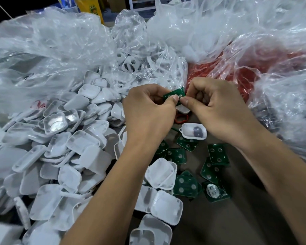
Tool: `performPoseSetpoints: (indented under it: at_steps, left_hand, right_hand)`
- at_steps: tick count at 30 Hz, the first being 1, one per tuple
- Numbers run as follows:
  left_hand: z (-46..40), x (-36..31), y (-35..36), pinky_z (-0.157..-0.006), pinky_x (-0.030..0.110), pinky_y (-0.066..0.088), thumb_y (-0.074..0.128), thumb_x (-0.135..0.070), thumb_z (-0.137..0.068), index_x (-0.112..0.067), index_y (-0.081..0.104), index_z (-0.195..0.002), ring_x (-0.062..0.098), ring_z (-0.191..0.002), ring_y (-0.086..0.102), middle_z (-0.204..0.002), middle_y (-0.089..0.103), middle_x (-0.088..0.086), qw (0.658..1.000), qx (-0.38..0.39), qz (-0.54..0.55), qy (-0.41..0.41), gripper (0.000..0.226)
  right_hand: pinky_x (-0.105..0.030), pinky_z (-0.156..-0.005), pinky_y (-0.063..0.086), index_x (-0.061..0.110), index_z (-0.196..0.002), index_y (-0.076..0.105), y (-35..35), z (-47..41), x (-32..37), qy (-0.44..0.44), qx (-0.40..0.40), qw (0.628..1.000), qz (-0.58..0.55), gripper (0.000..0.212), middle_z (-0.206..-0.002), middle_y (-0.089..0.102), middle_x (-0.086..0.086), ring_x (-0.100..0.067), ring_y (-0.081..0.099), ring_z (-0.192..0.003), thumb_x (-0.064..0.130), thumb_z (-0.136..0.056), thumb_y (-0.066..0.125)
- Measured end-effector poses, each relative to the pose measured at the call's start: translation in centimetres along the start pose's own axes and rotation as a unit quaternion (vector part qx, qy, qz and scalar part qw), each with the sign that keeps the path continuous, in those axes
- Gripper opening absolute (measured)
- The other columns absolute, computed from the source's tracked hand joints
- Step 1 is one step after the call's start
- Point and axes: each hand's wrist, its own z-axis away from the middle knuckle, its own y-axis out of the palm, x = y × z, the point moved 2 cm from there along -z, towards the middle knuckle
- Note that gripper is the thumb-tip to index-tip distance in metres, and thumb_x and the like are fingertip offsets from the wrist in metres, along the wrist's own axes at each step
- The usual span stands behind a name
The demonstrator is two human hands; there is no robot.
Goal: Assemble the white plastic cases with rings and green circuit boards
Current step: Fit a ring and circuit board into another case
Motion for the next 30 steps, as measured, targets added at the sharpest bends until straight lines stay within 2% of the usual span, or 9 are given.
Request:
performPoseSetpoints:
  at_steps: [6, 10, 14, 17, 24, 30]
  left_hand:
    - [-0.1, 0.0, -0.1, -0.067, 0.046, 0.065, 0.080, -0.016, -0.083, -0.023, 0.074, -0.068, 0.020, -0.062, 0.075, -0.065, 0.075, -0.002, 1.000, 0.005, -0.013, 0.007, 0.018]
    - [-0.4, 0.1, -0.1, -0.066, 0.048, 0.065, 0.080, -0.010, -0.085, -0.018, 0.074, -0.072, 0.024, -0.060, 0.075, -0.066, 0.074, 0.005, 0.999, 0.035, 0.003, 0.009, 0.017]
    - [-0.4, 0.2, 0.1, -0.057, 0.036, 0.062, 0.078, -0.003, -0.087, -0.003, 0.074, -0.083, 0.028, -0.058, 0.074, -0.067, 0.073, 0.014, 0.996, 0.069, 0.045, -0.014, 0.006]
    - [-0.4, 0.2, 0.0, -0.054, 0.029, 0.058, 0.077, -0.001, -0.088, -0.001, 0.075, -0.083, 0.026, -0.056, 0.073, -0.068, 0.073, 0.016, 0.996, 0.078, 0.052, -0.014, 0.005]
    - [-0.4, 0.1, -0.2, -0.050, 0.023, 0.055, 0.075, 0.002, -0.089, 0.001, 0.074, -0.081, 0.019, -0.051, 0.071, -0.066, 0.073, 0.015, 0.994, 0.074, 0.074, -0.030, 0.008]
    - [-0.3, 0.2, 0.0, -0.050, 0.024, 0.055, 0.077, -0.001, -0.087, -0.005, 0.075, -0.075, 0.019, -0.051, 0.071, -0.064, 0.074, 0.008, 0.996, 0.057, 0.056, -0.033, 0.012]
  right_hand:
    - [-0.016, -0.052, 0.035, 0.014, -0.076, 0.063, -0.3, -0.1, -0.3, -0.011, 0.007, 1.000, 0.003, 0.022, -0.062, 0.057, -0.002, -0.005, 0.044, -0.056, 0.017, -0.094, 0.076]
    - [-0.020, -0.053, 0.039, 0.019, -0.080, 0.070, -0.9, -0.4, -0.8, 0.000, 0.033, 0.999, -0.033, 0.021, -0.064, 0.064, 0.002, -0.007, 0.050, -0.053, 0.028, -0.099, 0.070]
    - [-0.016, -0.057, 0.037, 0.020, -0.085, 0.067, -1.2, -0.5, -1.0, -0.012, 0.045, 0.999, -0.022, 0.018, -0.067, 0.062, -0.001, -0.003, 0.048, -0.058, 0.027, -0.102, 0.065]
    - [-0.014, -0.057, 0.036, 0.017, -0.083, 0.063, -0.9, -0.5, -0.9, -0.017, 0.056, 0.998, -0.023, 0.020, -0.069, 0.058, -0.003, -0.003, 0.046, -0.061, 0.022, -0.103, 0.064]
    - [-0.015, -0.054, 0.032, 0.012, -0.079, 0.060, -0.2, -0.1, -0.7, -0.052, 0.015, 0.998, -0.043, 0.022, -0.062, 0.049, 0.000, -0.004, 0.041, -0.058, 0.015, -0.100, 0.065]
    - [-0.014, -0.053, 0.032, 0.012, -0.082, 0.062, 0.3, -0.2, -0.9, -0.040, 0.001, 0.998, -0.044, 0.020, -0.060, 0.048, 0.011, -0.002, 0.042, -0.056, 0.016, -0.100, 0.067]
